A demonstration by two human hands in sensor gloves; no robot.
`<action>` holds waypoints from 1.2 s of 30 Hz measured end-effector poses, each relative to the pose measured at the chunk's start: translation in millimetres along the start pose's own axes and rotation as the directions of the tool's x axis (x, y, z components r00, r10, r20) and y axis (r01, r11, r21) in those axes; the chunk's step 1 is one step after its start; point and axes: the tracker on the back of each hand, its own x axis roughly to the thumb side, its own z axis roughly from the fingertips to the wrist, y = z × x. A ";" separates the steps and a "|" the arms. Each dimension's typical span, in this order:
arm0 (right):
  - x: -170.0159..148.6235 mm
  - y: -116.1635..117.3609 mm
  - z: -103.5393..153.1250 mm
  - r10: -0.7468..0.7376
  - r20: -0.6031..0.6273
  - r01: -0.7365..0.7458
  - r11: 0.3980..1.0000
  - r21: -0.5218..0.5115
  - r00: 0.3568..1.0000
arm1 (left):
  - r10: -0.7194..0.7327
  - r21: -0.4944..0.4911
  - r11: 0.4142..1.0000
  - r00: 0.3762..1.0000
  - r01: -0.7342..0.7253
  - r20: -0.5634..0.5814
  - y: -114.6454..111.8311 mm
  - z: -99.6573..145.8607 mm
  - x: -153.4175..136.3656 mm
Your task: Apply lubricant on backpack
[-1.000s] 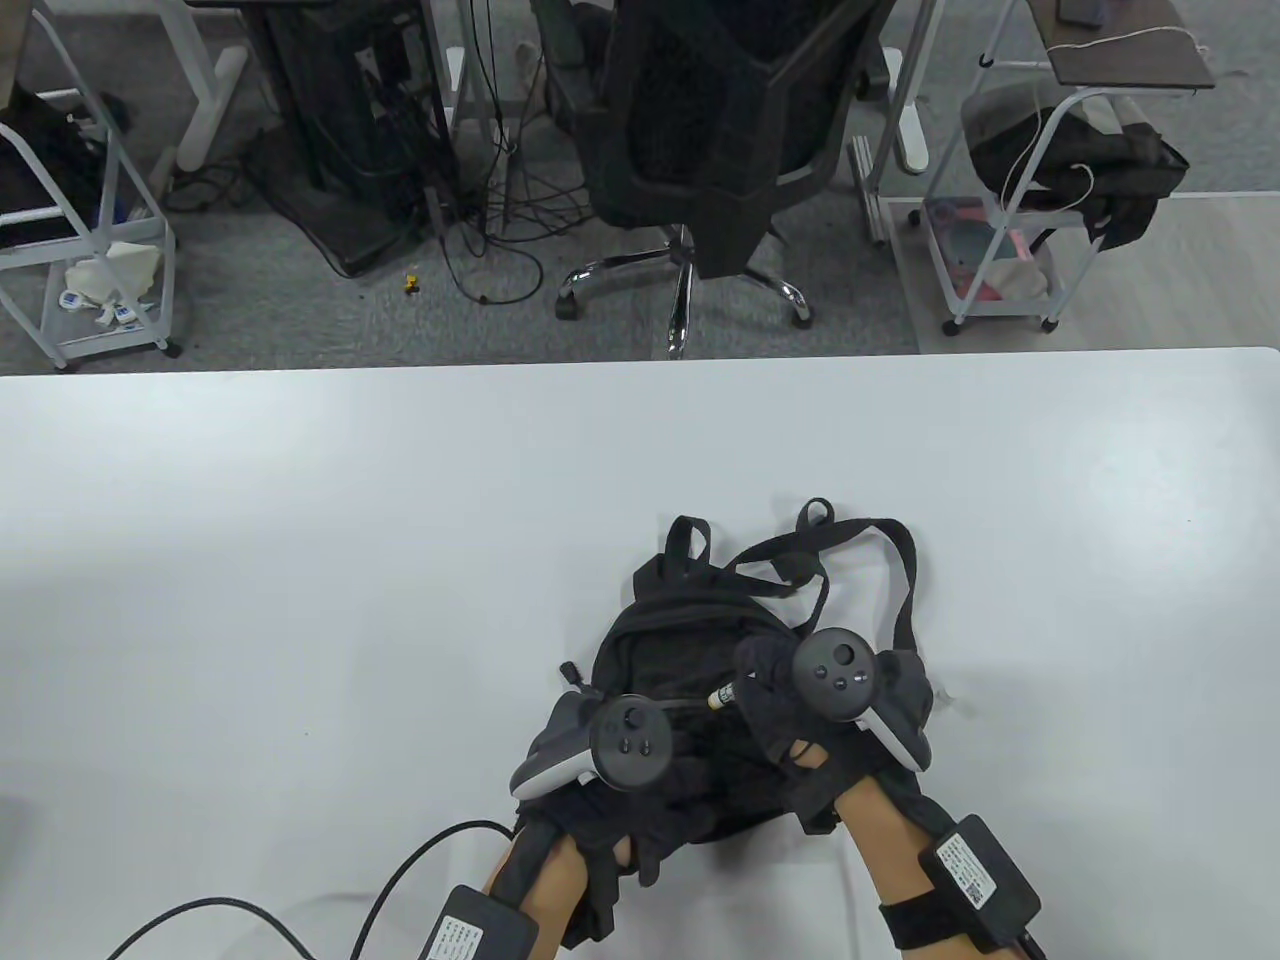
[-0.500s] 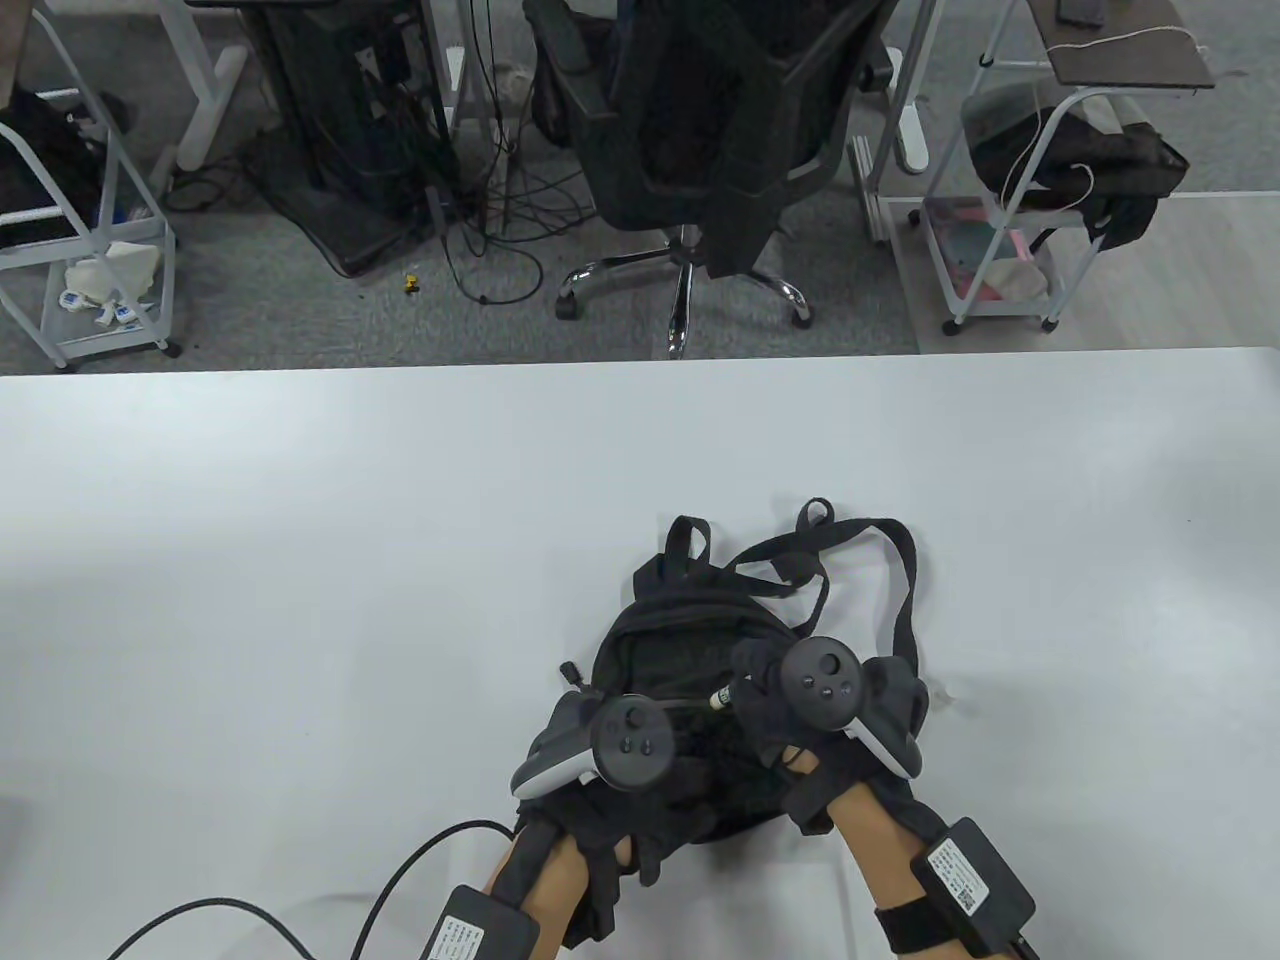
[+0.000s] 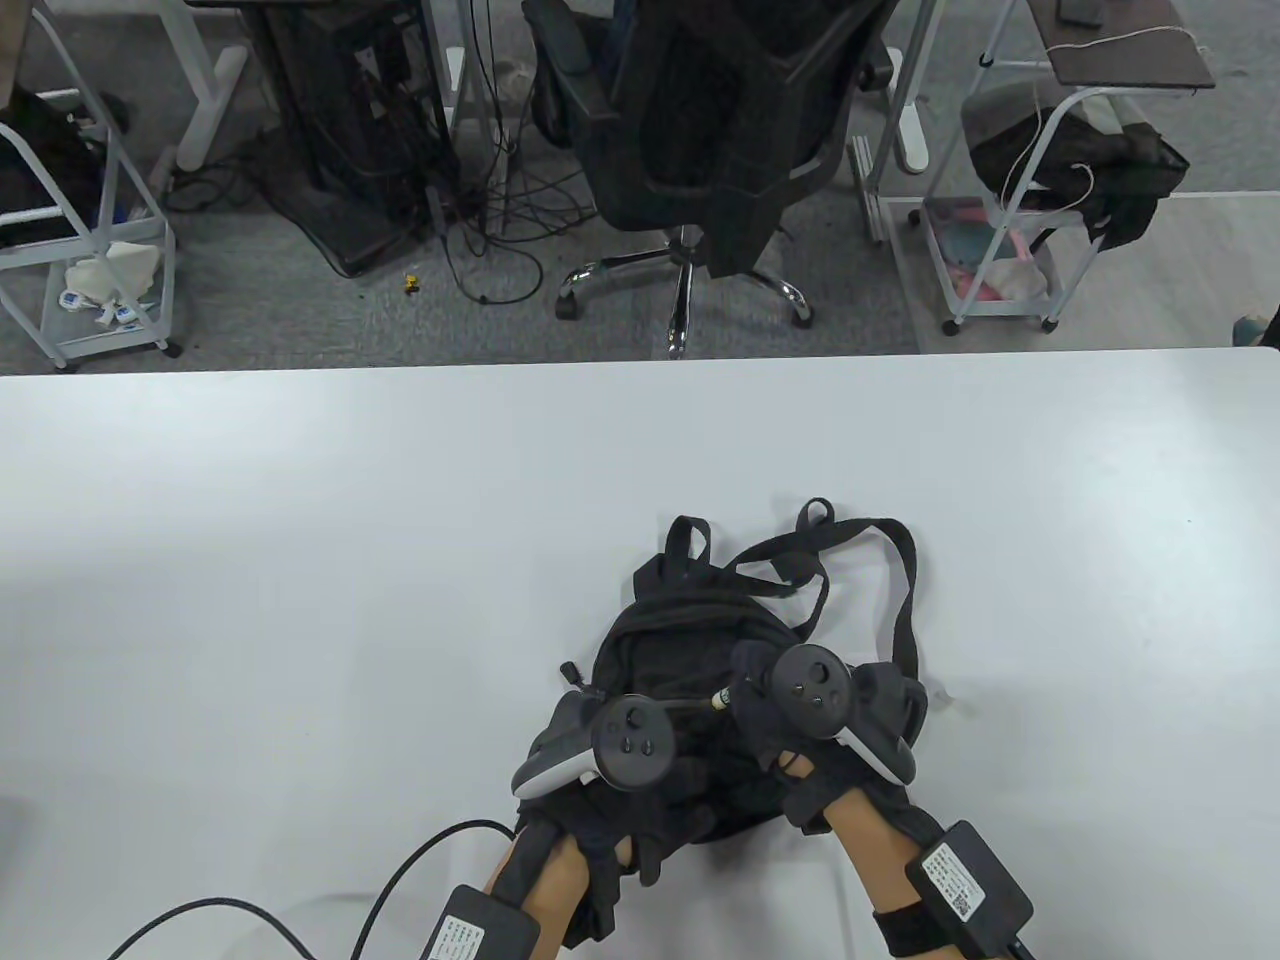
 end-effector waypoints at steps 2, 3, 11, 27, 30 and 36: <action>3.3 1.6 0.2 -0.020 0.006 0.020 1.000 0.007 1.000 | 0.002 -0.001 1.000 1.000 -0.002 0.000 0.0 0.0 -0.1; 5.3 3.1 0.0 -0.038 0.008 0.038 0.999 0.015 0.999 | 0.001 0.000 1.000 1.000 -0.001 0.001 -0.2 -0.1 -0.2; 4.5 6.3 -0.9 -0.090 -0.004 0.090 0.995 0.038 0.996 | 0.003 -0.002 1.000 1.000 -0.003 0.003 -0.3 -0.1 -0.3; 10.0 14.4 -2.6 -0.140 -0.005 0.140 0.989 0.056 0.990 | -0.001 -0.013 1.000 1.000 0.001 0.003 -0.1 -1.0 0.1; 5.9 13.7 -2.6 -0.156 -0.012 0.157 0.986 0.064 0.988 | 0.001 -0.013 1.000 1.000 -0.001 0.002 -0.2 -1.1 0.2; 9.5 8.4 0.0 -0.068 0.015 0.067 0.997 0.024 0.998 | 0.000 -0.016 1.000 1.000 0.000 0.000 -0.7 -2.4 1.8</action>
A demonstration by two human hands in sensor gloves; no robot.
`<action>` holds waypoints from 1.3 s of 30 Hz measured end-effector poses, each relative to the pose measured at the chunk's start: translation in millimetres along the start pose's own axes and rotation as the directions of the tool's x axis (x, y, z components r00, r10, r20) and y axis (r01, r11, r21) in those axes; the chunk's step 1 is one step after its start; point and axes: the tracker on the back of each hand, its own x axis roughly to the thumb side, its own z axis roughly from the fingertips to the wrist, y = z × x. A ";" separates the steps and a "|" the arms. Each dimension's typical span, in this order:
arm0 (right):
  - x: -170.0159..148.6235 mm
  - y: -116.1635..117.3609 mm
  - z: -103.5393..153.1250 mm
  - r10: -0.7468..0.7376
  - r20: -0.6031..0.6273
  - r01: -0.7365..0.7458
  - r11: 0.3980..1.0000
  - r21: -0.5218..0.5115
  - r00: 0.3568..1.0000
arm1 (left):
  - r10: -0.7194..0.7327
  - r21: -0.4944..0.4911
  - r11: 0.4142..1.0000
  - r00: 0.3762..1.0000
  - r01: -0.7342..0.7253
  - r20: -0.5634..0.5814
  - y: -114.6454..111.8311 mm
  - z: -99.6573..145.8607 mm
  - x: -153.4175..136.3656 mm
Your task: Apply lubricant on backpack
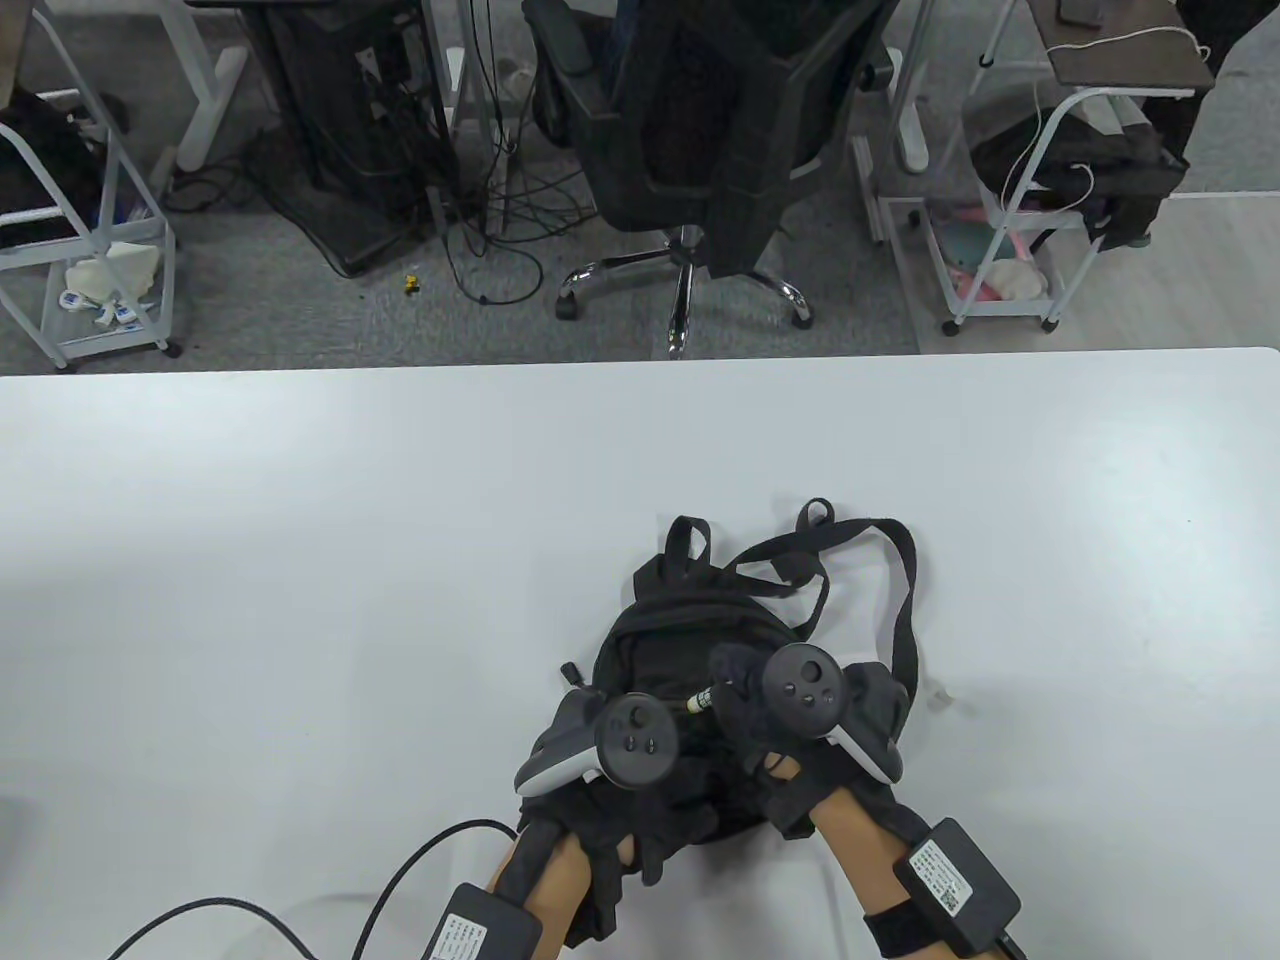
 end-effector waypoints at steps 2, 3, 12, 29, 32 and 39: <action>4.8 1.0 0.9 0.015 0.011 -0.015 1.000 -0.007 1.000 | -0.006 -0.004 1.000 1.000 0.006 -0.001 0.1 -0.3 0.6; 7.1 2.1 0.6 0.005 0.013 -0.005 1.000 -0.003 1.000 | -0.007 -0.007 1.000 1.000 0.007 -0.001 0.1 -0.4 0.8; 15.4 8.5 -0.4 -0.041 0.023 0.041 0.999 0.025 0.999 | -0.017 -0.016 1.000 1.000 0.017 -0.001 -0.4 -0.8 1.5; 22.2 7.5 3.8 0.001 0.053 0.000 1.000 -0.013 0.999 | -0.010 -0.021 1.000 1.000 0.010 -0.003 -0.4 -1.5 1.7; 24.4 7.2 5.3 0.030 0.071 -0.029 0.999 -0.016 0.997 | -0.014 -0.020 1.000 1.000 0.014 -0.004 -0.5 -1.4 2.1; 26.7 1.3 8.9 0.176 0.082 -0.169 0.982 -0.080 0.981 | -0.004 -0.011 1.000 1.000 0.004 0.003 -0.4 -0.8 0.7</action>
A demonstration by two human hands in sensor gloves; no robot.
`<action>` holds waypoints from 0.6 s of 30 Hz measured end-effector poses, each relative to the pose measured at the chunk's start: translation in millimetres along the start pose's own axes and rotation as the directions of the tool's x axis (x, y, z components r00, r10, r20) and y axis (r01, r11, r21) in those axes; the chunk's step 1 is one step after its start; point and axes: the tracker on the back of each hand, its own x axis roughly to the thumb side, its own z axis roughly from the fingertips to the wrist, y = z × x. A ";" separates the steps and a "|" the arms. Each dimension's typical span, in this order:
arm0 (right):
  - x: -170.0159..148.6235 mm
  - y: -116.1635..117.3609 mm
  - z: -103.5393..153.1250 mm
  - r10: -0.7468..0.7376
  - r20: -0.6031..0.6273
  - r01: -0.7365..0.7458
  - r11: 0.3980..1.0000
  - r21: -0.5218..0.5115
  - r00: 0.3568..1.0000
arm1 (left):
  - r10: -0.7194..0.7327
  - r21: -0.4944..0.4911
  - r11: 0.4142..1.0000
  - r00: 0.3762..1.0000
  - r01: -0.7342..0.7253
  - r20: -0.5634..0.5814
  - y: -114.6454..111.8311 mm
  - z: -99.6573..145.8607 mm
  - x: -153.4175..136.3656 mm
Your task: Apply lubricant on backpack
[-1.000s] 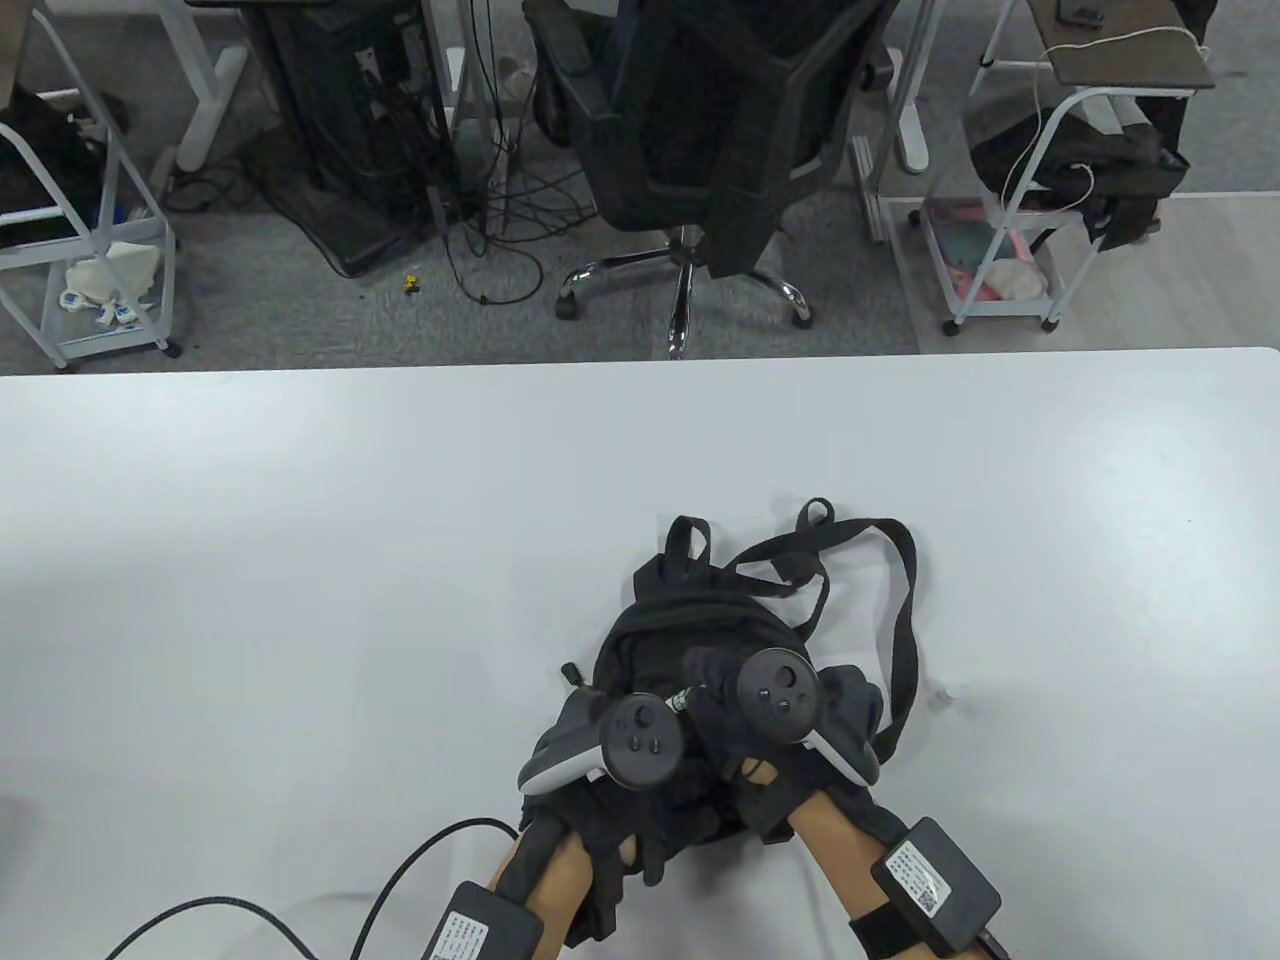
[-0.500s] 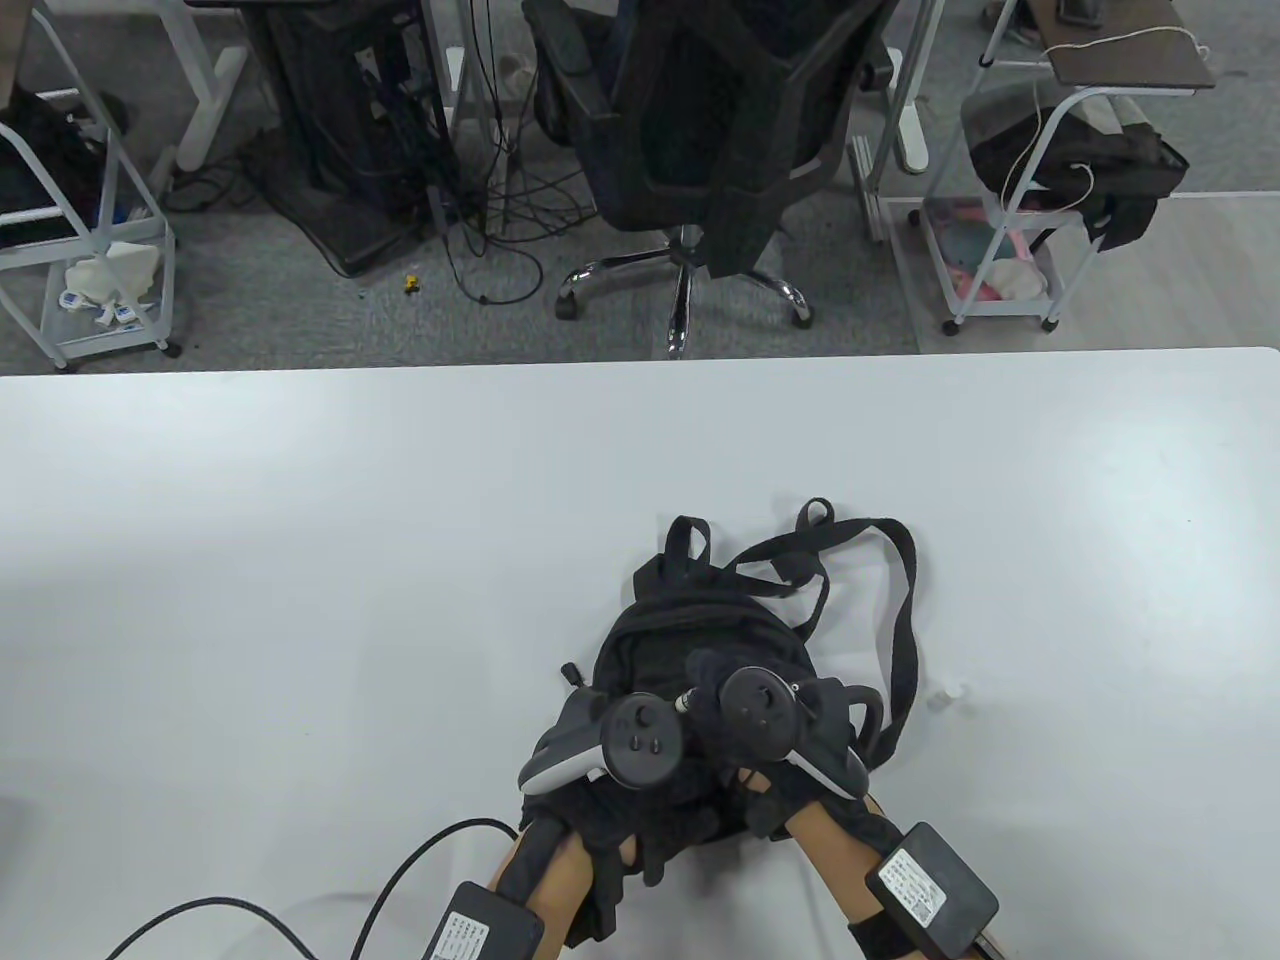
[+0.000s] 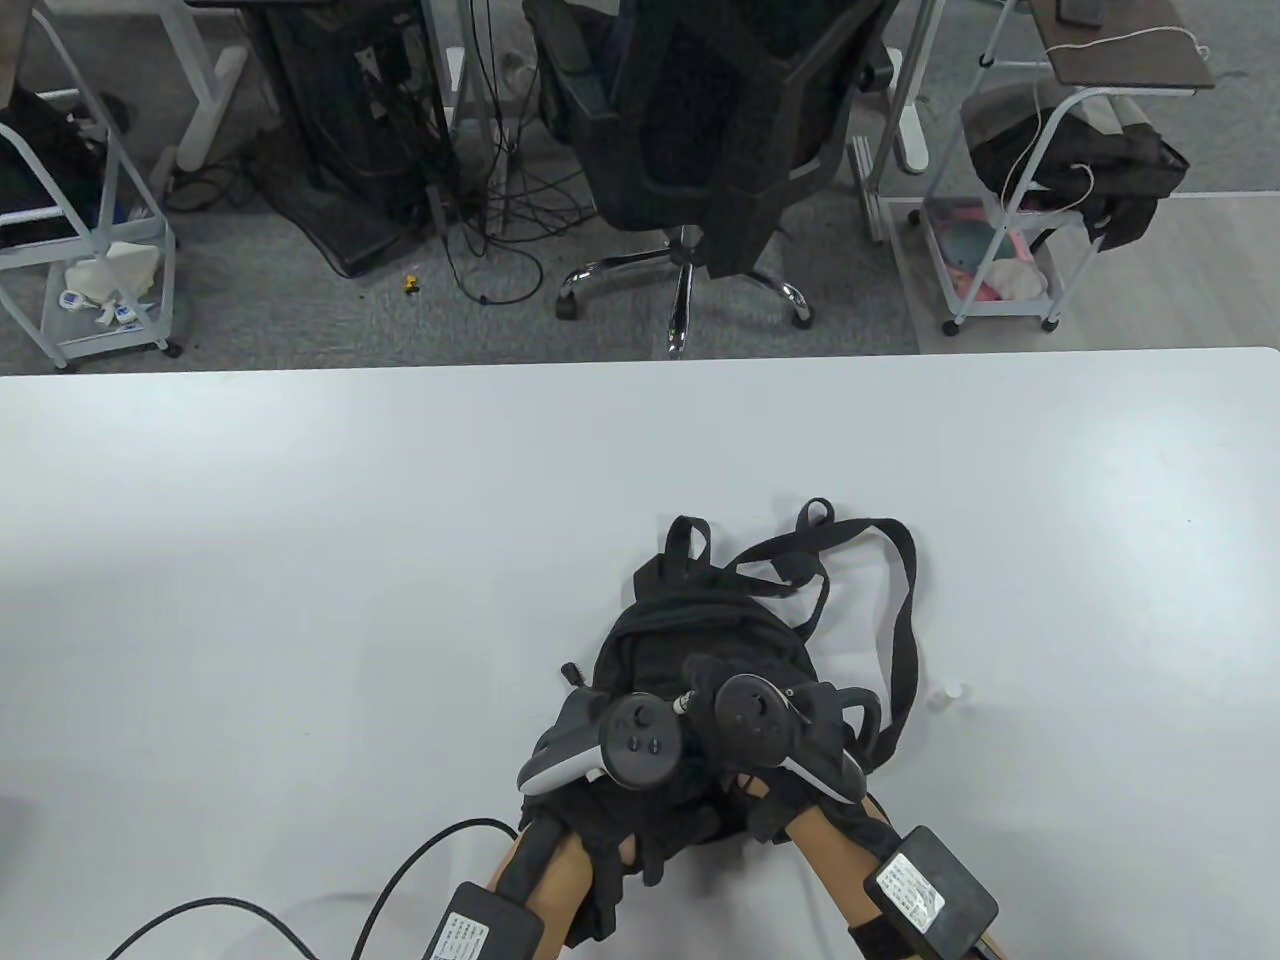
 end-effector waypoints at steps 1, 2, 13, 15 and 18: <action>-2.7 -1.7 0.1 -0.004 -0.005 0.004 1.000 0.000 1.000 | 0.002 0.000 1.000 1.000 -0.002 0.001 0.0 0.2 -0.1; -5.3 -2.7 0.3 -0.024 -0.011 0.024 1.000 0.000 1.000 | 0.000 0.005 1.000 1.000 0.000 0.005 -0.2 0.4 -0.5; -58.0 -32.7 10.2 -0.505 -0.054 0.500 0.861 -0.092 0.861 | 0.147 0.242 0.955 0.983 -0.170 0.111 22.6 23.3 -21.4; -66.7 -33.4 12.1 -0.630 -0.058 0.624 0.776 -0.090 0.775 | 0.175 0.334 0.920 0.977 -0.206 0.120 29.9 31.7 -28.2; -73.9 -28.8 13.1 -0.792 -0.062 0.792 0.610 -0.038 0.607 | 0.270 0.470 0.824 0.949 -0.316 0.163 37.4 42.4 -38.3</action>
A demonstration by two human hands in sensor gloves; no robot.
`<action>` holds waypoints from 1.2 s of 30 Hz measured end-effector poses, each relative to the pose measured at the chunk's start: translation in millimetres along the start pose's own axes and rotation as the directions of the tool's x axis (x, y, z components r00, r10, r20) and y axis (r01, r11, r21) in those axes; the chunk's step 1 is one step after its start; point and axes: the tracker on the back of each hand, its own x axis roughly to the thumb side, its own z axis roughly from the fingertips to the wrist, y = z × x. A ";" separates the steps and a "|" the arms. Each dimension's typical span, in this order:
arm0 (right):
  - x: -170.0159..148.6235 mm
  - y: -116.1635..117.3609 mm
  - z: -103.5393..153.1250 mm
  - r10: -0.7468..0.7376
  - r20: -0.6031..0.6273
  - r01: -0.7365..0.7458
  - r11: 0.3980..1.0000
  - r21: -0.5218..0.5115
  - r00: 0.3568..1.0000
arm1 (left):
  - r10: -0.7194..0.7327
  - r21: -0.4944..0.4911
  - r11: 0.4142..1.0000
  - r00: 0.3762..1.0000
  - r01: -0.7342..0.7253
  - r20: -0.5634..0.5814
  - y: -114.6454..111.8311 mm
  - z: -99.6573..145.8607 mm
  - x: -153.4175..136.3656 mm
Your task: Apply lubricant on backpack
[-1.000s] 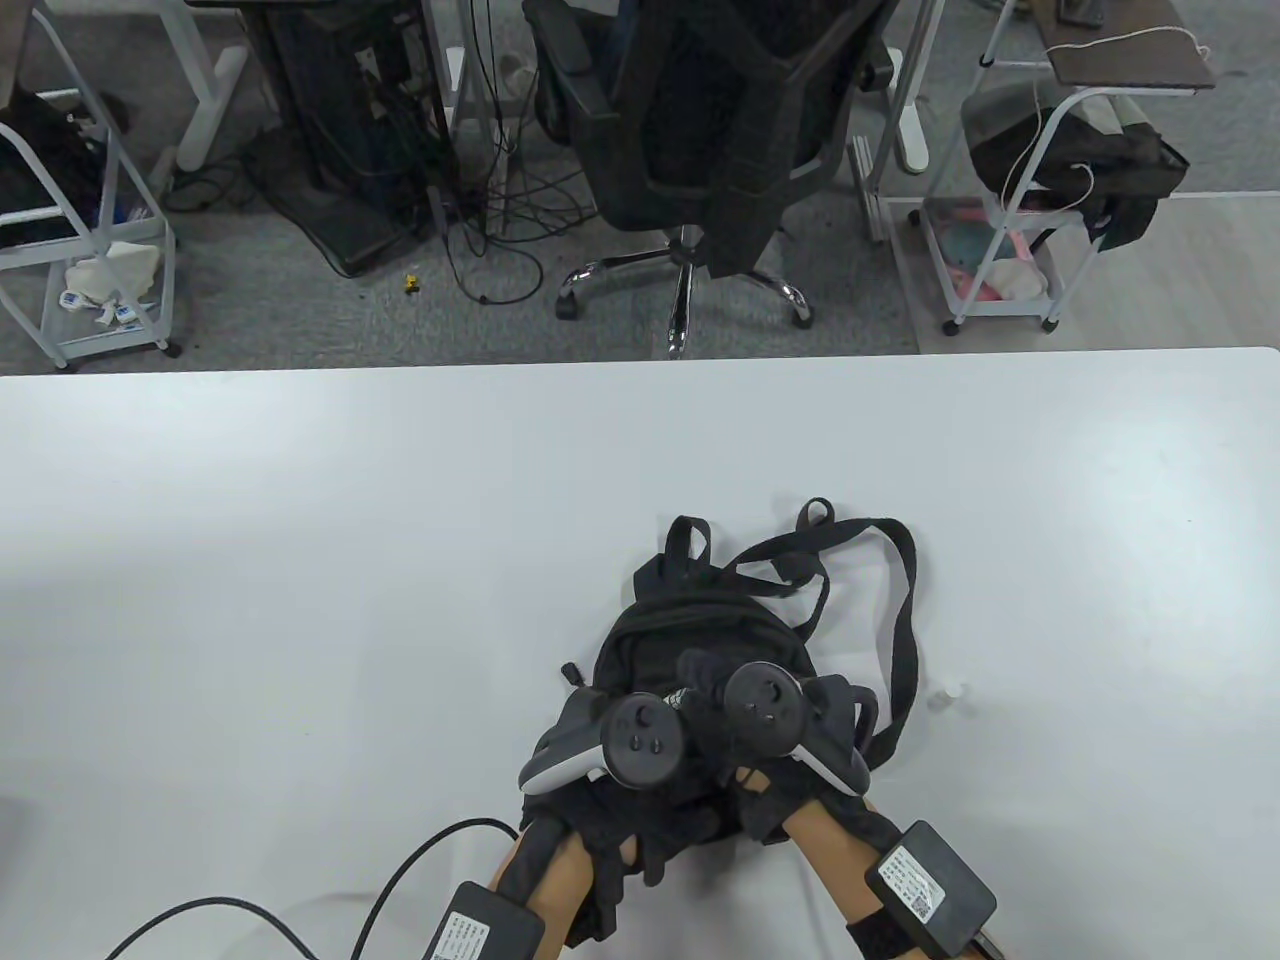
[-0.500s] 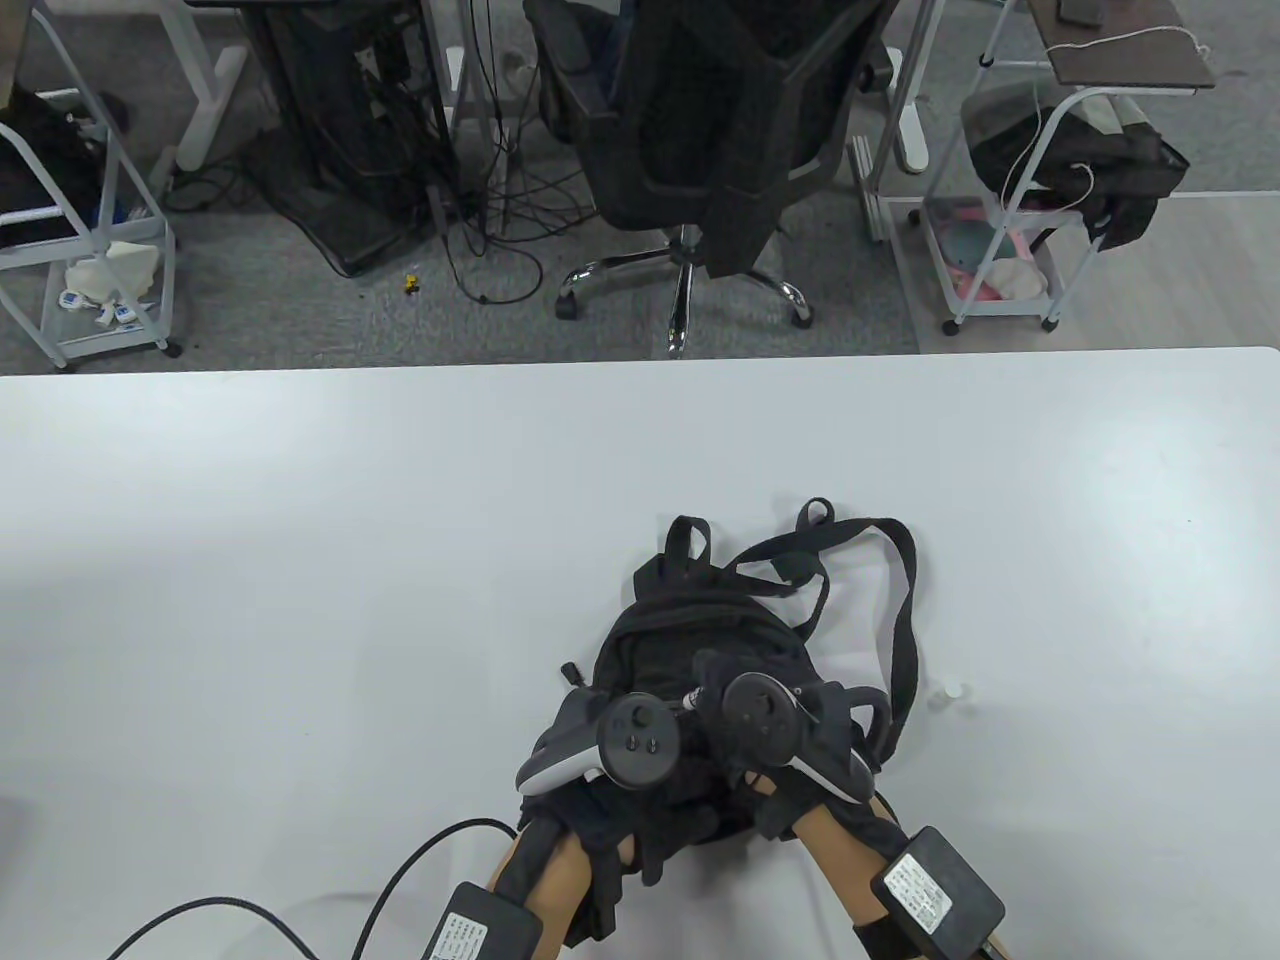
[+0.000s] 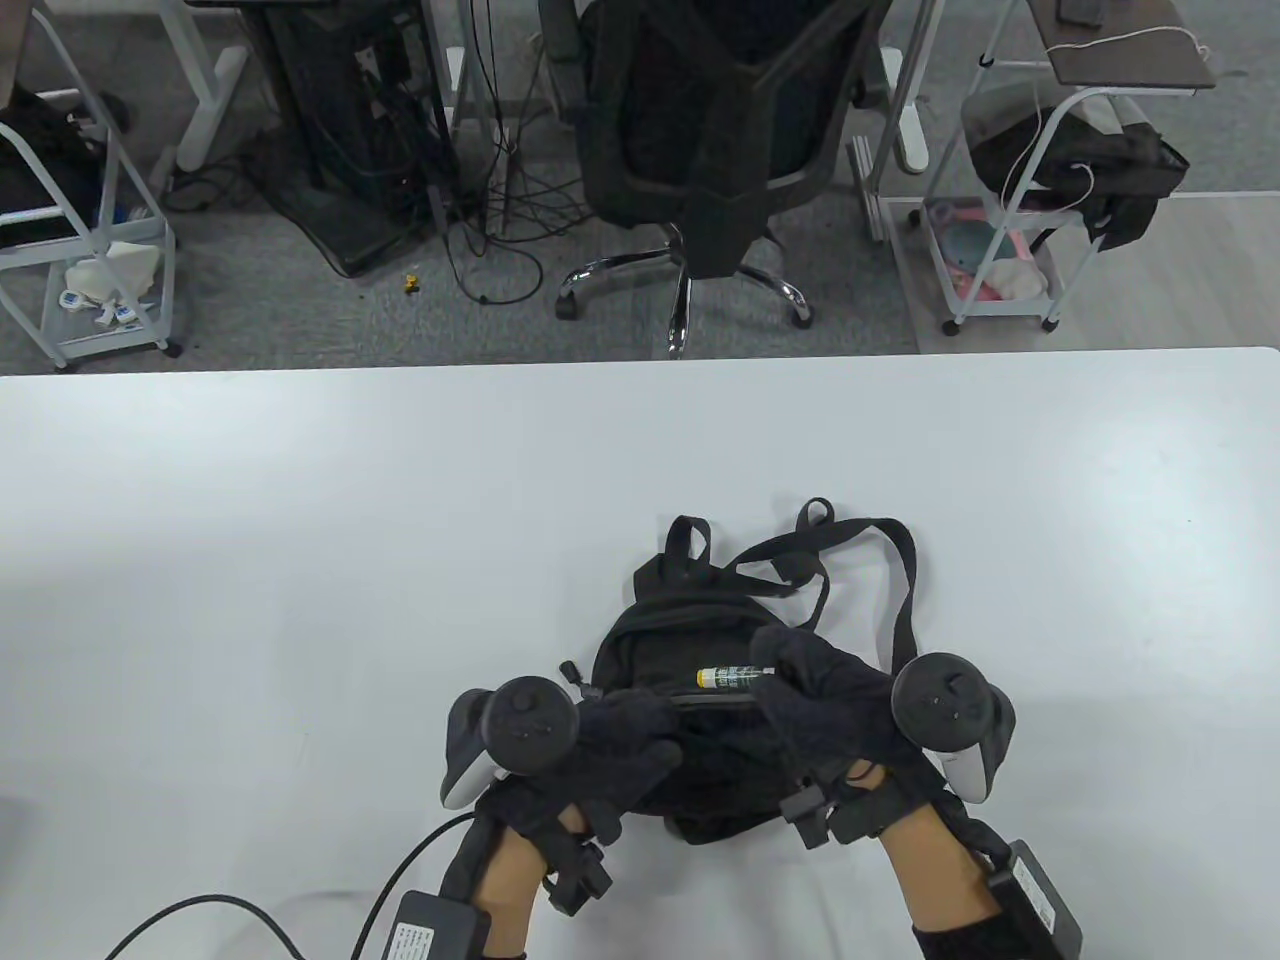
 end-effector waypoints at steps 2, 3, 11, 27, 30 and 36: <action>-4.5 3.2 1.0 -0.113 -0.024 0.114 0.993 0.041 0.993 | 0.066 0.136 0.988 0.997 -0.071 0.044 5.4 4.2 -3.0; -6.7 6.6 2.0 -0.156 -0.038 0.158 0.985 0.069 0.987 | 0.113 0.227 0.966 0.991 -0.127 0.078 7.3 6.4 -4.0; -5.6 29.2 6.7 -0.220 -0.035 0.222 0.962 0.159 0.975 | 0.215 0.220 0.938 0.946 -0.269 0.242 0.7 7.1 8.4; -10.5 28.7 7.3 -0.128 -0.091 0.146 0.962 0.233 0.988 | 0.161 0.297 0.923 0.946 -0.246 0.283 1.0 10.5 16.5; -8.8 31.2 7.4 -0.125 -0.083 0.142 0.960 0.240 0.989 | 0.161 0.296 0.924 0.947 -0.244 0.280 0.8 10.2 15.7; -8.7 29.9 5.6 -0.150 -0.059 0.161 0.951 0.265 0.987 | 0.169 0.291 0.923 0.945 -0.251 0.280 0.8 9.3 14.7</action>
